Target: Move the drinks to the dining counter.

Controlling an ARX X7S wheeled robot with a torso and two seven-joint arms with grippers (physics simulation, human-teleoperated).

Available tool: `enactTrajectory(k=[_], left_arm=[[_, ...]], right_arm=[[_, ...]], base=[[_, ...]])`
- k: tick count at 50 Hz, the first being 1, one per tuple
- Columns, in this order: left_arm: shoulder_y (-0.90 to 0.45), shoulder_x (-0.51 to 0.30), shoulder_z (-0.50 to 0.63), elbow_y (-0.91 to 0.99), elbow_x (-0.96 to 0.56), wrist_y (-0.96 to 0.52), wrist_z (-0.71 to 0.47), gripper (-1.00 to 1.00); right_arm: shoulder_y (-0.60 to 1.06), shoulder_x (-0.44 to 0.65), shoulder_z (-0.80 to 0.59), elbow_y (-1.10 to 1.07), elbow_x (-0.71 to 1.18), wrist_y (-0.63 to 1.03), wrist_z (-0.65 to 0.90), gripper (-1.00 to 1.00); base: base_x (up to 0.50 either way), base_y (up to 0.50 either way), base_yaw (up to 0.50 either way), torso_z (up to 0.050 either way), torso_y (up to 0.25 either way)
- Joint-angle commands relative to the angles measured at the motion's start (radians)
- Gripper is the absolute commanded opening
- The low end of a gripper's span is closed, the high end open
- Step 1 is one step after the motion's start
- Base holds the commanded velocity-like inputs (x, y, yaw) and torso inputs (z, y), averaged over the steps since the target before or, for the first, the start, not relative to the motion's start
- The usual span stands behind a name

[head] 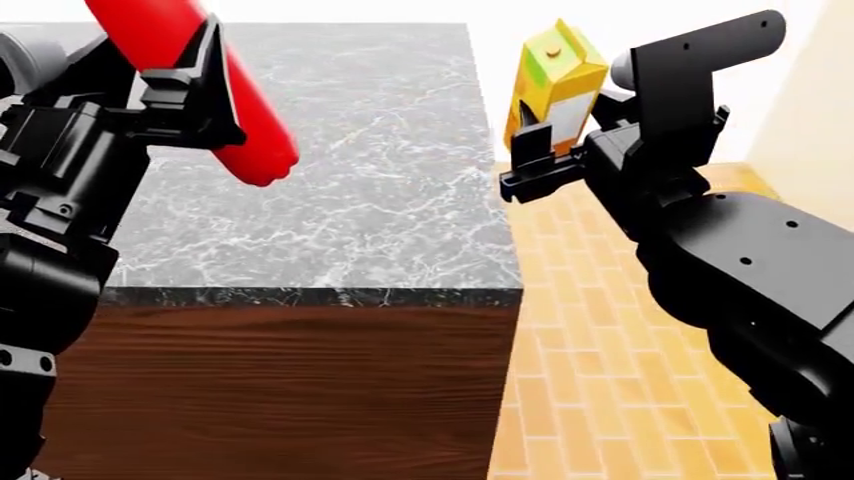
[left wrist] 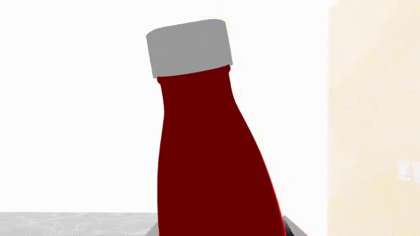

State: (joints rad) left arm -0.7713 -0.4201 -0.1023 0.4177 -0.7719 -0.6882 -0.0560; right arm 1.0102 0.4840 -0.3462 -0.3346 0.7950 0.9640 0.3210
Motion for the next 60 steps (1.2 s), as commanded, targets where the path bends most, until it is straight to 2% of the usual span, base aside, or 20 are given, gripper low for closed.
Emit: enactTrajectory(k=[1,24,29,36,48,60], left_arm=[[-0.004,0.0,-0.004,0.004,-0.017,0.009,-0.008,-1.0],[0.003,-0.008,-0.004,0.0,-0.02,0.018,-0.008,-1.0],[-0.003,-0.027,0.009,0.006,-0.01,-0.007,-0.025,-1.0],[-0.046,-0.068,0.123,0.034,0.073,-0.09,-0.079,-1.0],[-0.066,-0.092,0.198,0.046,0.137,-0.129,-0.118,-1.0],[-0.079,-0.097,0.207,0.062,0.134,-0.142,-0.124,-1.0]], right_arm=[[0.015,-0.001,0.015,-0.011,-0.041,-0.006,-0.003,-1.0],[0.039,-0.011,-0.017,0.028,-0.035,0.029,-0.005,-1.0],[0.035,-0.017,-0.017,0.027,-0.021,0.018,-0.024,-1.0],[0.034,-0.045,-0.031,0.091,-0.036,-0.027,-0.056,-1.0],[0.04,-0.09,-0.052,0.23,-0.063,-0.115,-0.13,-1.0],[0.03,-0.133,-0.08,0.402,-0.089,-0.197,-0.212,-1.0]], base=[[0.03,0.5,0.0,0.0,0.0],[0.29,0.36,0.0,0.0,0.003],[0.08,0.03,0.0,0.002,0.002],[0.0,0.0,0.0,0.0,0.003],[0.0,0.0,0.0,0.001,0.002],[0.0,0.0,0.0,0.001,0.003]])
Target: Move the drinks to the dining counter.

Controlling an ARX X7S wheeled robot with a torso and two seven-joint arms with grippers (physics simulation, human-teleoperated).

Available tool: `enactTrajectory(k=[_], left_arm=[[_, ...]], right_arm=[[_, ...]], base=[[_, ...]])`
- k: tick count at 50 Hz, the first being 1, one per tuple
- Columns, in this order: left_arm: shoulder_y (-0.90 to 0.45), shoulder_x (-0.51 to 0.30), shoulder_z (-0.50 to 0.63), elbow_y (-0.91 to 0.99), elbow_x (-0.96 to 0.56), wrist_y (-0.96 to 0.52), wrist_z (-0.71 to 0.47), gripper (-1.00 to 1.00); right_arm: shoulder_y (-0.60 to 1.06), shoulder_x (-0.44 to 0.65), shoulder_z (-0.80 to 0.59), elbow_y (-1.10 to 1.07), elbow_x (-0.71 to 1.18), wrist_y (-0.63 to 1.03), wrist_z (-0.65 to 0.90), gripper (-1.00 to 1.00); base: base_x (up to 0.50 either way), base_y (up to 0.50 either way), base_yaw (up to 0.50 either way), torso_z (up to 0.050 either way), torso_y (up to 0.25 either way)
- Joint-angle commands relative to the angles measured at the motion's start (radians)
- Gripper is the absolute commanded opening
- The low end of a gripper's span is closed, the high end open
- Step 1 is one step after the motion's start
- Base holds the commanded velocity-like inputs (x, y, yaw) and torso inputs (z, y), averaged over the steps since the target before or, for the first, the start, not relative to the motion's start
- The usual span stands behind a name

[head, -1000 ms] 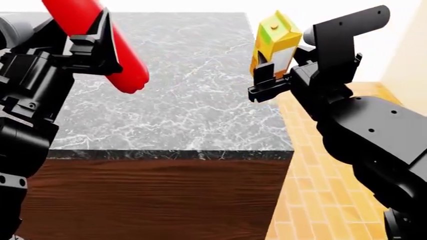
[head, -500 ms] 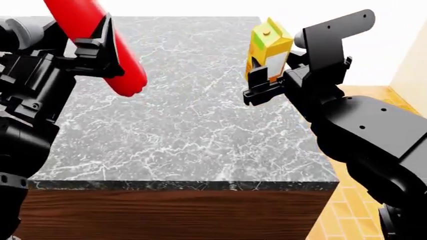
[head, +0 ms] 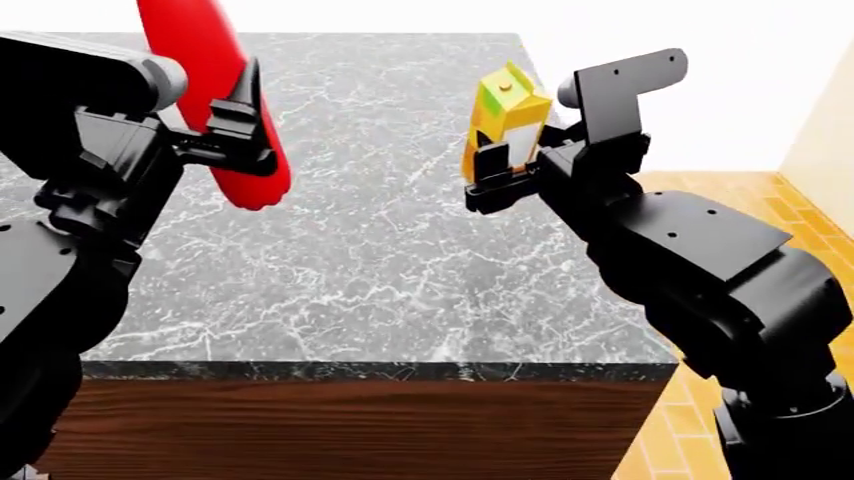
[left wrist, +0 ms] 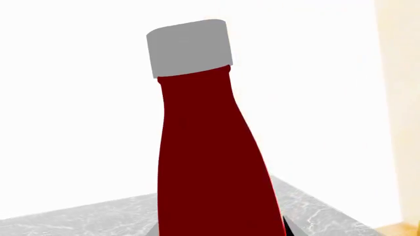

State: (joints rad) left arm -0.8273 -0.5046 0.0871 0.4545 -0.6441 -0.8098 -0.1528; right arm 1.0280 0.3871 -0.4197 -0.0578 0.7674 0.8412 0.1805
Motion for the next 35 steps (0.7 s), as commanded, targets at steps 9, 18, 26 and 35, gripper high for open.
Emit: enactTrajectory(k=[9,18,26,35], left_arm=[[-0.035,-0.014,0.029,0.027,0.004,-0.029,-0.027,-1.0],[-0.027,-0.015,0.032,0.025,0.004,-0.022,-0.025,-1.0],[-0.021,-0.018,0.031,0.024,0.002,-0.017,-0.024,-1.0],[-0.014,-0.018,0.028,0.02,-0.001,-0.008,-0.02,-1.0]], right_arm=[[0.019,-0.049,-0.044,0.201,-0.076,-0.067,-0.103,-1.0],[0.005,-0.054,-0.066,0.238,-0.089,-0.075,-0.115,-1.0],[0.003,-0.053,-0.079,0.245,-0.095,-0.073,-0.117,-1.0],[-0.006,-0.041,-0.049,0.192,-0.077,-0.082,-0.097,1.0]], base=[[0.0,0.0,0.0,0.001,0.001],[0.0,0.0,0.0,0.001,0.002],[0.0,0.0,0.0,0.0,0.003],[0.0,0.0,0.0,0.0,0.001]])
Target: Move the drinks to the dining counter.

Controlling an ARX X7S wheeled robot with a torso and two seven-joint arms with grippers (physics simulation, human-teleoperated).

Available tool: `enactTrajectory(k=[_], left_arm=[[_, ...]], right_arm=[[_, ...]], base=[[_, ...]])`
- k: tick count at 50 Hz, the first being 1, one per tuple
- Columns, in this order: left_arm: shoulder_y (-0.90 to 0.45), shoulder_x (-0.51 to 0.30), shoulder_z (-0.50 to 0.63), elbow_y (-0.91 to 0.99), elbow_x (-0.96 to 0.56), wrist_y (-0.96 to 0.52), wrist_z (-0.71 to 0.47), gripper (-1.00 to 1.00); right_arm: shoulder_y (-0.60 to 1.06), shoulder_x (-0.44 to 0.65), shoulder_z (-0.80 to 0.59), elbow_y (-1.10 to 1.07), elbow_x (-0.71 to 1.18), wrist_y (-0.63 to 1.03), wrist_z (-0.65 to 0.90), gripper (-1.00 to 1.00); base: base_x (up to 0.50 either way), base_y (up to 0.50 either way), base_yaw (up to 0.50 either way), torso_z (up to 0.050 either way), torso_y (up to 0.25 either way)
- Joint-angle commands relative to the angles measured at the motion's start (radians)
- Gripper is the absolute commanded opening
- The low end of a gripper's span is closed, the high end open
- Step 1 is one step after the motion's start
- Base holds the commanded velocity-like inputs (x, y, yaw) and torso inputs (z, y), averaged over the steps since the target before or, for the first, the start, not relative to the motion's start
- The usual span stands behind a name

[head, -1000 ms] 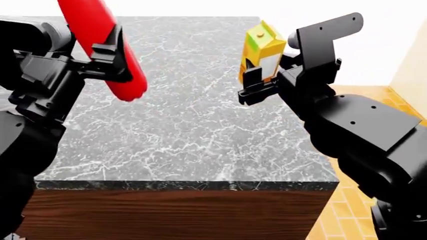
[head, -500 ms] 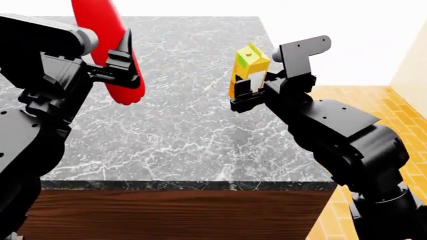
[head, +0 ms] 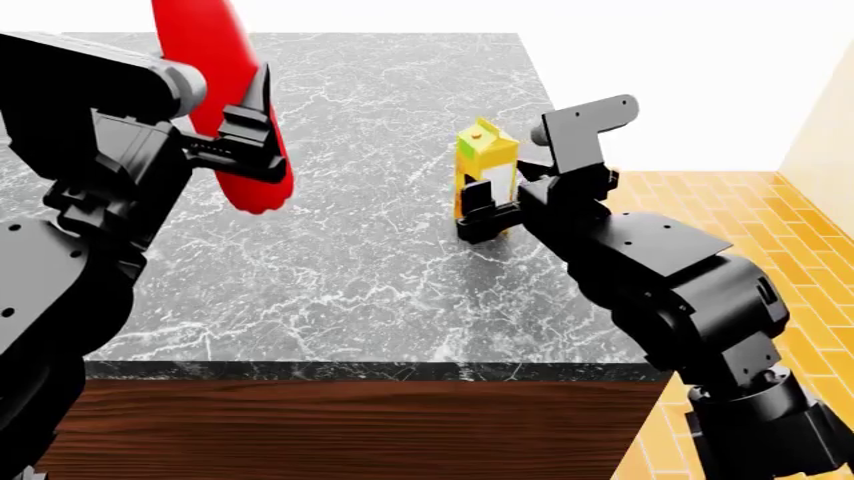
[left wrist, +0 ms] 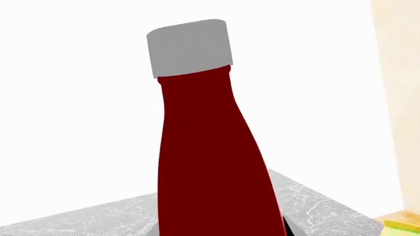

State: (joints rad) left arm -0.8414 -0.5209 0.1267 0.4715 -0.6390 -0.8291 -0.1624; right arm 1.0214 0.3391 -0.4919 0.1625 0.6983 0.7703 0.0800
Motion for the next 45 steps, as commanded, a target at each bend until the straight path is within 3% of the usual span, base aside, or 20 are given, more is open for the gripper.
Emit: enactTrajectory(k=[1,17,29,45], left_arm=[[0.001,-0.002,-0.013,0.002,-0.008,0.011,-0.009,-1.0],[-0.008,-0.004,-0.009,-0.002,-0.014,0.009,-0.009,-1.0],[-0.029,-0.007,0.041,-0.023,-0.008,-0.021,0.005,-1.0],[-0.015,-0.014,0.112,-0.053,0.016,-0.032,0.025,-1.0]], right_arm=[[0.0,0.01,0.025,-0.031,-0.006,-0.012,0.004,1.0],[0.006,0.026,0.051,-0.08,0.023,0.007,0.023,1.0],[0.038,0.083,0.162,-0.334,0.175,0.144,0.124,1.0],[0.045,0.11,0.23,-0.469,0.269,0.199,0.191,1.0]], base=[[0.0,0.0,0.0,0.01,0.0],[0.0,0.0,0.0,0.0,0.001],[0.0,0.0,0.0,0.0,0.001],[0.0,0.0,0.0,0.001,0.001]])
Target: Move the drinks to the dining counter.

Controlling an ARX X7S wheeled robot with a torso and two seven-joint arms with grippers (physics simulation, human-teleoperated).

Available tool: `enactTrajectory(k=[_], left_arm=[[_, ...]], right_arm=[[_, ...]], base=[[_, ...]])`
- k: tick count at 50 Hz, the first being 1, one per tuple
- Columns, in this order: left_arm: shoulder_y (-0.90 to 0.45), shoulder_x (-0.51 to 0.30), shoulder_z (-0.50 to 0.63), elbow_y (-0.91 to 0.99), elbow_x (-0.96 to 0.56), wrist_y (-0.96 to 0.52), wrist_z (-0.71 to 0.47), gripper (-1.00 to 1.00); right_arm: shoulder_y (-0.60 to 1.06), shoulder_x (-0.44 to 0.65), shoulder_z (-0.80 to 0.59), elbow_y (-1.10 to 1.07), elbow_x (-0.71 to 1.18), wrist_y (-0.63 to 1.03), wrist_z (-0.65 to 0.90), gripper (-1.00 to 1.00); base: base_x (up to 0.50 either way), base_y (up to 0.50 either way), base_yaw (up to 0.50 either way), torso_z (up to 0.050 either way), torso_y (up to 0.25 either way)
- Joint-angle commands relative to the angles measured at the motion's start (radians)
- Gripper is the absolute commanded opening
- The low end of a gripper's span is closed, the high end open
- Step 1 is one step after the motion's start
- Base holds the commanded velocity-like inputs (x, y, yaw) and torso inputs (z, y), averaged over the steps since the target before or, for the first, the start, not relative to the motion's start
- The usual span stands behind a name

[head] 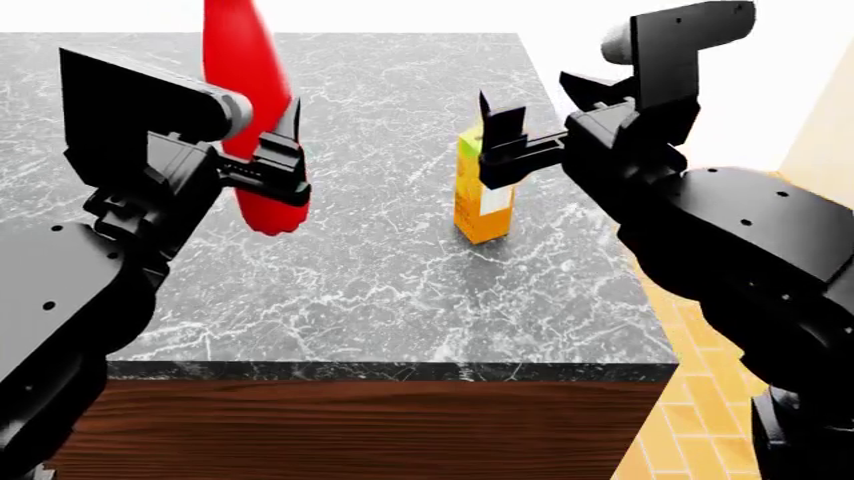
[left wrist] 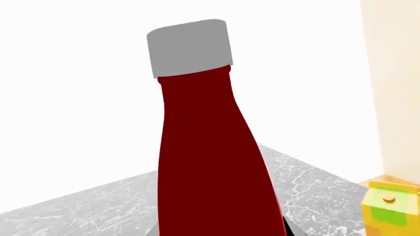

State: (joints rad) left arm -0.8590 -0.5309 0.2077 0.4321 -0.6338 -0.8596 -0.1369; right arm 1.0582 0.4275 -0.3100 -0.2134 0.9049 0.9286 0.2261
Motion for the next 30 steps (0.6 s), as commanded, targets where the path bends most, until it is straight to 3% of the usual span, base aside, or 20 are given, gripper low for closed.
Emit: enactTrajectory(k=[1,30], left_arm=[[0.006,-0.005,0.031,-0.014,0.011,0.001,0.0,-1.0],[0.093,-0.006,0.071,-0.057,0.05,0.084,0.026,-1.0]], right_arm=[[0.008,0.022,0.05,-0.094,0.064,0.041,0.046,1.0],[0.019,0.026,0.045,-0.082,0.065,0.034,0.052,1.0]], base=[[0.0,0.0,0.0,0.0,0.0],[0.0,0.0,0.0,0.0,0.001]])
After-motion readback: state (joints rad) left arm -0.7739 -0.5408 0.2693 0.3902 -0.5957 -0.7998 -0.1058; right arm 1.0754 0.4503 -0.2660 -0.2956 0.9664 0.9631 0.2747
